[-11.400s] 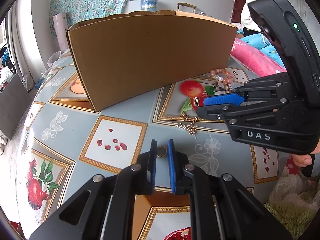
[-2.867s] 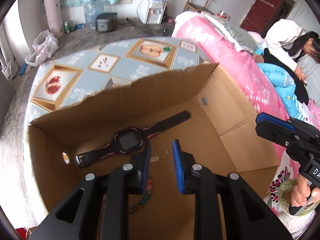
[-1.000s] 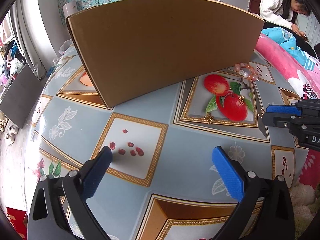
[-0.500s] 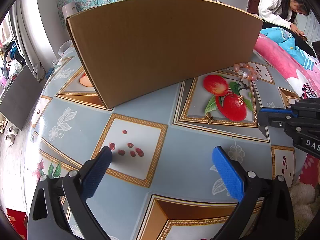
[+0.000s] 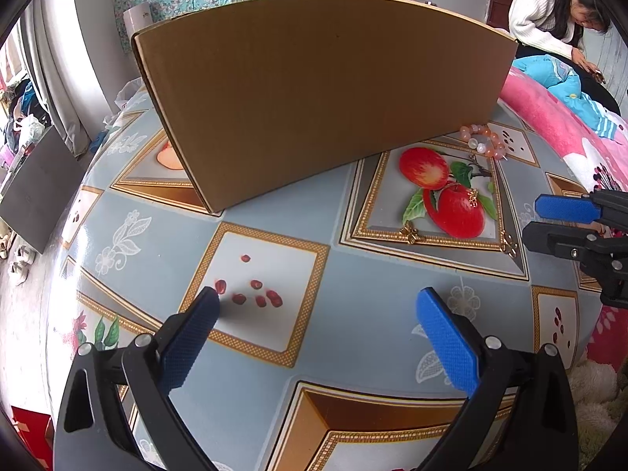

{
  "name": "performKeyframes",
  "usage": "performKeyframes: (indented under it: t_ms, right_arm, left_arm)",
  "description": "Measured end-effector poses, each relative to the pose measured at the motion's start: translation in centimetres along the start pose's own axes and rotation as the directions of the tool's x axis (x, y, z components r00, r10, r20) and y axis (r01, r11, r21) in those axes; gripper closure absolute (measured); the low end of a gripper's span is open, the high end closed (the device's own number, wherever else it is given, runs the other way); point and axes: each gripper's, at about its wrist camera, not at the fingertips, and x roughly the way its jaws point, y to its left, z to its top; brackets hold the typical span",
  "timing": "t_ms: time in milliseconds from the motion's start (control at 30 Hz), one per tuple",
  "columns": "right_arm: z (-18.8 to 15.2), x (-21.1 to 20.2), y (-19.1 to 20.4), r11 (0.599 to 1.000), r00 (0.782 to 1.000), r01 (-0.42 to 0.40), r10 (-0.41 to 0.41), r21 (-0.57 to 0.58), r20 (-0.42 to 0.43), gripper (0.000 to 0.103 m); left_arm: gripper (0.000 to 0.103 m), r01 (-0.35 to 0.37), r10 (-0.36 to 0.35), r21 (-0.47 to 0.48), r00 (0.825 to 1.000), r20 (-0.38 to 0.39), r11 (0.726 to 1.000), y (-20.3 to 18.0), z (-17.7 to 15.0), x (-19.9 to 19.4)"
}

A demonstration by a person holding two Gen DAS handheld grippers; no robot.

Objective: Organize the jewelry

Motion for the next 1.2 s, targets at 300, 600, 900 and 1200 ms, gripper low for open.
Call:
performKeyframes:
  t_ms: [300,600,900,1200]
  right_arm:
    - [0.2,0.4,-2.9,0.991,1.000,-0.005,0.005,0.132,0.001,0.024]
    - [-0.1,0.5,-4.4,0.976,0.998,-0.058,0.055,0.209,0.018,0.008]
    - [-0.9,-0.4,-5.7,0.945,0.988,-0.148,0.127,0.292,0.091,0.008]
    - [-0.8,-1.2,-5.7,0.959,0.991,-0.126,0.108,0.253,0.085,0.008]
  left_arm:
    - [0.004,-0.011,0.010,-0.019,1.000,-0.008,1.000,0.1,-0.1,0.0]
    - [0.004,-0.014,0.014,-0.020,1.000,-0.001,1.000,0.0,-0.2,0.1]
    - [0.004,-0.014,0.014,-0.016,1.000,-0.003,1.000,0.0,-0.2,0.0]
    - [0.014,0.047,-0.051,0.057,0.995,0.081,0.997,-1.6,1.0,-1.2]
